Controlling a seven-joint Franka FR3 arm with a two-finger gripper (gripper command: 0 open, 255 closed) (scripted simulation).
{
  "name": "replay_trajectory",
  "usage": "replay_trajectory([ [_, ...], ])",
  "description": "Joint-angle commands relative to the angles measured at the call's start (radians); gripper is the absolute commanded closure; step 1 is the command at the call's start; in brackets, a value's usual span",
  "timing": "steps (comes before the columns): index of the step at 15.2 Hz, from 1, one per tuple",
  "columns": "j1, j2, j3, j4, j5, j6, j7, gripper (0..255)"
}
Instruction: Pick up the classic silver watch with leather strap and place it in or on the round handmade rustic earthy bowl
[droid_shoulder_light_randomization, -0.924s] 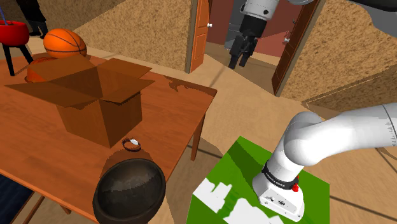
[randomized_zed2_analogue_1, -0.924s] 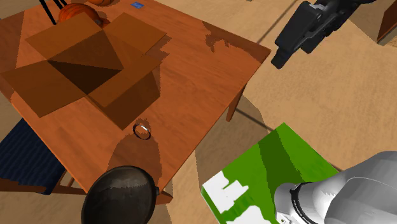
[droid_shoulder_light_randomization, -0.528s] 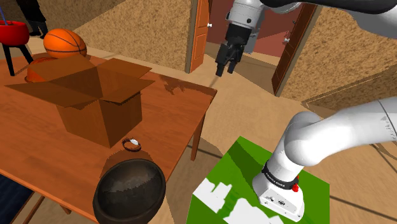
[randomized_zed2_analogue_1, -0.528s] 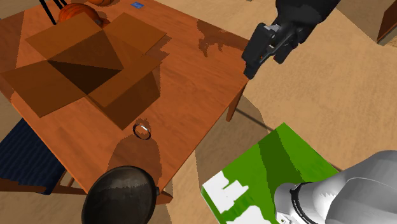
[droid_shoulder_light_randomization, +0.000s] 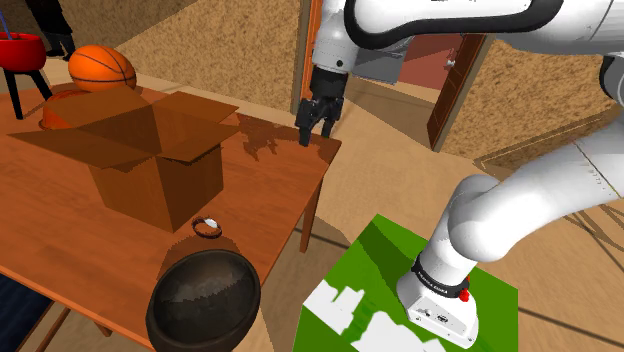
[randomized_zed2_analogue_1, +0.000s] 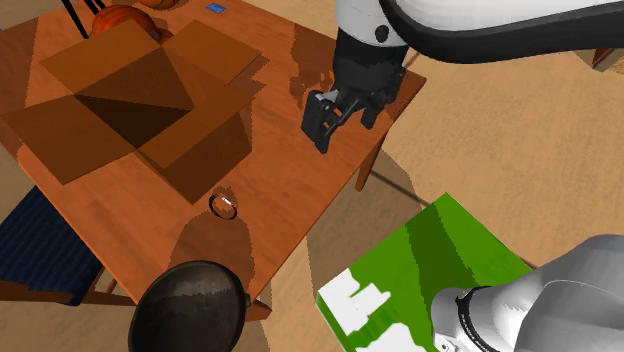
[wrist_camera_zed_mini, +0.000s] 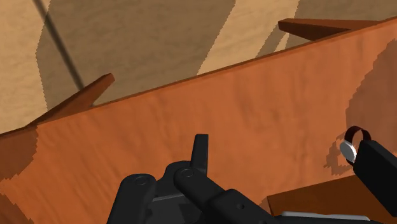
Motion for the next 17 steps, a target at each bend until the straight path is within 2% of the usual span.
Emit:
replay_trajectory([
  [1,0.01,0.055,0.028,0.011,0.01,0.039,0.023,0],
  [9,0.042,0.313,0.129,0.092,0.012,0.192,0.115,0],
  [17,0.083,0.606,0.204,0.245,-0.051,0.299,0.227,0],
])
